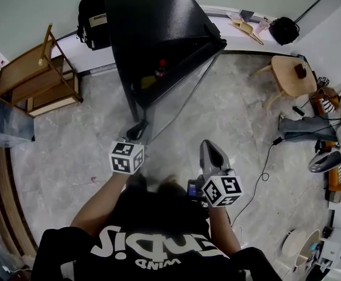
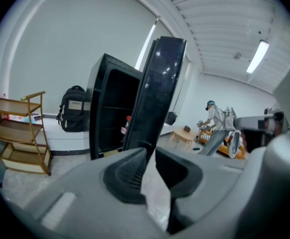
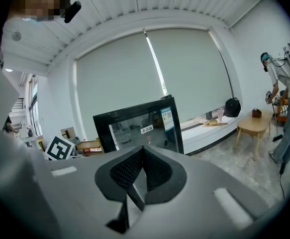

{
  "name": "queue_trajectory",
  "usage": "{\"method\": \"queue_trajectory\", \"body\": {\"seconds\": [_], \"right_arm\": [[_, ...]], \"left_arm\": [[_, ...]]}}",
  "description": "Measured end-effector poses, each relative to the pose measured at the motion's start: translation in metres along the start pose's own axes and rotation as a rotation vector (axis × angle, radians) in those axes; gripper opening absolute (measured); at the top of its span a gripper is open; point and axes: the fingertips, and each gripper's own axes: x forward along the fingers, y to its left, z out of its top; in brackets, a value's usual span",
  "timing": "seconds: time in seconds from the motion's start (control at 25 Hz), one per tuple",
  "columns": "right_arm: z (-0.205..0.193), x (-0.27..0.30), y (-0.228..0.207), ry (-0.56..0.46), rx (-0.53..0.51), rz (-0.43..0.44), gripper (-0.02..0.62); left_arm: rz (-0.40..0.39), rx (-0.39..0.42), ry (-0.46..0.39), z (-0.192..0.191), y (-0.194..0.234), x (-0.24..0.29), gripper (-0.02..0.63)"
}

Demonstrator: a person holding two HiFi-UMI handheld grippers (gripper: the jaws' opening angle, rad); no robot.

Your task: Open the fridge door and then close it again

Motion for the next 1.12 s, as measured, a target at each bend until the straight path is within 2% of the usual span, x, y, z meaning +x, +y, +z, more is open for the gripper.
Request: {"method": "queue_trajectory", "body": {"seconds": [0.52,1.12], "right_arm": [[0.007,-0.010,0.008,-0.011,-0.022,0.067,-0.003],[0.008,-0.023,0.003,-0.012,-0.030,0.092,-0.003]], "left_arm": [[-0.030,-0.040,0.018,-0.012,-0.035,-0.009,0.057],[-0.073,-0.056,0.034,-0.025,-0.074,-0.012,0.052]]}}
